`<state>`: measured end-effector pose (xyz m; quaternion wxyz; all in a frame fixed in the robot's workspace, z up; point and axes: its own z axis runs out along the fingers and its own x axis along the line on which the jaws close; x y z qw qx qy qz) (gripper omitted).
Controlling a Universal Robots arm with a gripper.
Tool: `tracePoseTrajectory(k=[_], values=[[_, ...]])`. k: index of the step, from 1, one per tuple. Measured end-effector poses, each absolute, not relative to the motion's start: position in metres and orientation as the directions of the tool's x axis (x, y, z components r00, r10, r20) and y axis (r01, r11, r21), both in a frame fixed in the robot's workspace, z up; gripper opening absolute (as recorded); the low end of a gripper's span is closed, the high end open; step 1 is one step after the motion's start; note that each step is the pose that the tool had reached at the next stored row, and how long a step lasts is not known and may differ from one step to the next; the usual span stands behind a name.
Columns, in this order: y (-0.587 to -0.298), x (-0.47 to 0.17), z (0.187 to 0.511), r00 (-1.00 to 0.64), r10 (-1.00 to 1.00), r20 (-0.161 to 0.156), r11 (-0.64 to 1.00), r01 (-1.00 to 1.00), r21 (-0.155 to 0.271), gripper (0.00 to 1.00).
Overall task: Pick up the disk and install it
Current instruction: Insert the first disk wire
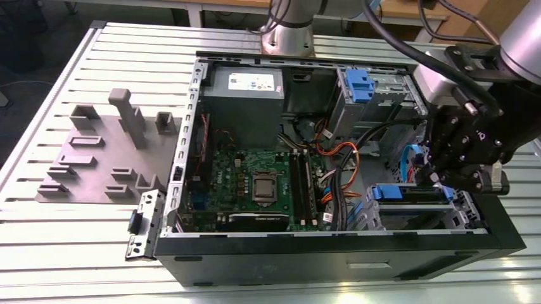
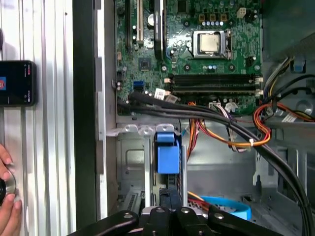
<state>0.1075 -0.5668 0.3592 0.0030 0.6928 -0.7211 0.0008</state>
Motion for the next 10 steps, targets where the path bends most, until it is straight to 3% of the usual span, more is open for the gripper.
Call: tracePoseTrajectory(k=[10], values=[[-0.5668, 0.1118, 0.3591, -0.040, -0.999, 0.005, 0.040, -0.999, 0.003, 0.11]])
